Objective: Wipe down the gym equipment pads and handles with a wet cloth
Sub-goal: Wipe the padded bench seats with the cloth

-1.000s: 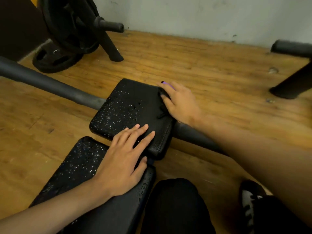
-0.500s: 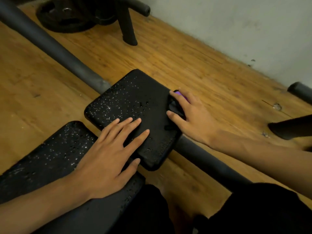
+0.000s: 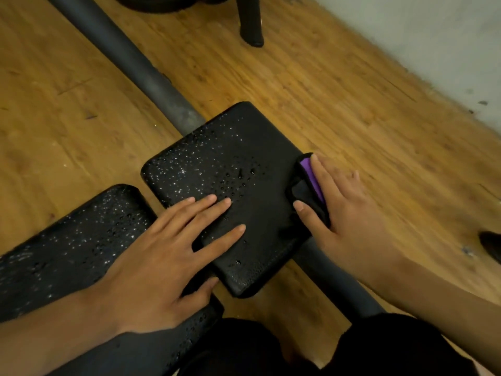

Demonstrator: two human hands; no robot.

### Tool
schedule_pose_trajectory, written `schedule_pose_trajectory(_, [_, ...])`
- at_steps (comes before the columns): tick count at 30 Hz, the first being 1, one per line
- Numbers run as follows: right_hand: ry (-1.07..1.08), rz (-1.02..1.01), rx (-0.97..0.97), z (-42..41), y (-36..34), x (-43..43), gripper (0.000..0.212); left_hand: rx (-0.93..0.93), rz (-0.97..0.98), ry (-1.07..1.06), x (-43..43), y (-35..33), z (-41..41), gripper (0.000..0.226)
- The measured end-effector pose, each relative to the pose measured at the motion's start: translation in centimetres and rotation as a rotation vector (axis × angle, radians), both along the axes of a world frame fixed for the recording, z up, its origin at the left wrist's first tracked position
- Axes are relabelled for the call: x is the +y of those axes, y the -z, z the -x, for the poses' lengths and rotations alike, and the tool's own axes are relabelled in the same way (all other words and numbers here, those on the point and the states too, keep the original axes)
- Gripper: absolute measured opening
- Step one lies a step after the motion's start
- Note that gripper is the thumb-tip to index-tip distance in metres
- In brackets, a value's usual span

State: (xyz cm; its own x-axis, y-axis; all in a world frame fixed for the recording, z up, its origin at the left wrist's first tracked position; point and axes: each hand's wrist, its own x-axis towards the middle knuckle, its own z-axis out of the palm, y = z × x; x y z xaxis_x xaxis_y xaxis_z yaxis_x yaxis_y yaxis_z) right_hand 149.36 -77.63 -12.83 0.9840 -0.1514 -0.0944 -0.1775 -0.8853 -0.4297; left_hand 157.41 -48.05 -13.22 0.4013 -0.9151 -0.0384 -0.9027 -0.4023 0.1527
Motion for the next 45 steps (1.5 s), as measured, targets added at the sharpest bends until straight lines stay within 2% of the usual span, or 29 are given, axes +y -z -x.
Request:
schedule_pose_trajectory(3, [-0.004, -0.018, 0.023, -1.0, -0.4, 0.1, 0.078, -0.014, 0.009, -0.008, -0.3, 0.2, 0.0, 0.078])
schedule_pose_trajectory(6, [-0.021, 0.111, 0.096, -4.8, 0.0, -0.1, 0.072, -0.025, 0.000, -0.026, -0.2, 0.3, 0.4, 0.082])
schedule_pose_trajectory(9, [-0.005, -0.114, 0.221, -11.8, 0.2, -0.4, 0.049, -0.007, -0.008, -0.012, -0.2, 0.2, 0.4, 0.080])
schedule_pose_trajectory(11, [-0.022, -0.215, 0.234, -14.6, 0.2, -0.6, 0.046, -0.001, -0.016, -0.011, -0.1, 0.1, 0.2, 0.075])
schedule_pose_trajectory(13, [-0.090, -0.211, 0.213, -13.3, 0.1, -0.9, 0.047, -0.005, -0.034, -0.008, -0.2, -0.1, 0.3, 0.073])
schedule_pose_trajectory(15, [-0.154, -0.188, 0.169, -8.6, 0.0, -2.1, 0.055, 0.003, -0.033, -0.014, -0.2, -0.2, 0.4, 0.074])
schedule_pose_trajectory(19, [-0.139, -0.226, 0.152, -1.1, -0.8, -3.9, 0.070, -0.013, -0.014, -0.031, -0.6, -0.4, 0.6, 0.076])
schedule_pose_trajectory(23, [-0.145, -0.114, 0.201, -5.4, -0.6, -2.6, 0.069, 0.005, -0.015, -0.024, -0.5, -0.4, 0.5, 0.075])
schedule_pose_trajectory(27, [-0.126, -0.201, 0.228, -15.2, 0.2, -0.9, 0.051, 0.017, -0.037, -0.028, -0.6, -0.4, 0.5, 0.076])
schedule_pose_trajectory(30, [-0.130, -0.219, 0.187, -18.9, 0.4, 0.2, 0.054, 0.024, -0.054, -0.029, -0.5, -0.6, 0.3, 0.077])
schedule_pose_trajectory(32, [-0.154, -0.207, 0.169, -17.6, 0.2, 0.3, 0.059, 0.020, -0.058, -0.024, -0.5, -0.7, 0.2, 0.076])
schedule_pose_trajectory(37, [-0.203, -0.206, 0.096, -6.0, -0.1, -3.0, 0.066, 0.017, -0.041, -0.017, -0.6, -0.8, 0.2, 0.077])
schedule_pose_trajectory(39, [-0.203, -0.147, 0.080, -3.6, -0.5, -3.5, 0.070, 0.019, -0.038, -0.019, -0.7, -0.7, 0.2, 0.078])
schedule_pose_trajectory(42, [-0.192, -0.039, 0.081, -7.4, -0.4, -2.0, 0.064, 0.025, -0.039, -0.022, -0.7, -0.6, 0.1, 0.079])
schedule_pose_trajectory(45, [-0.252, -0.074, 0.077, -15.3, 0.1, 0.2, 0.066, 0.040, -0.053, -0.023, -0.7, -0.6, 0.0, 0.078])
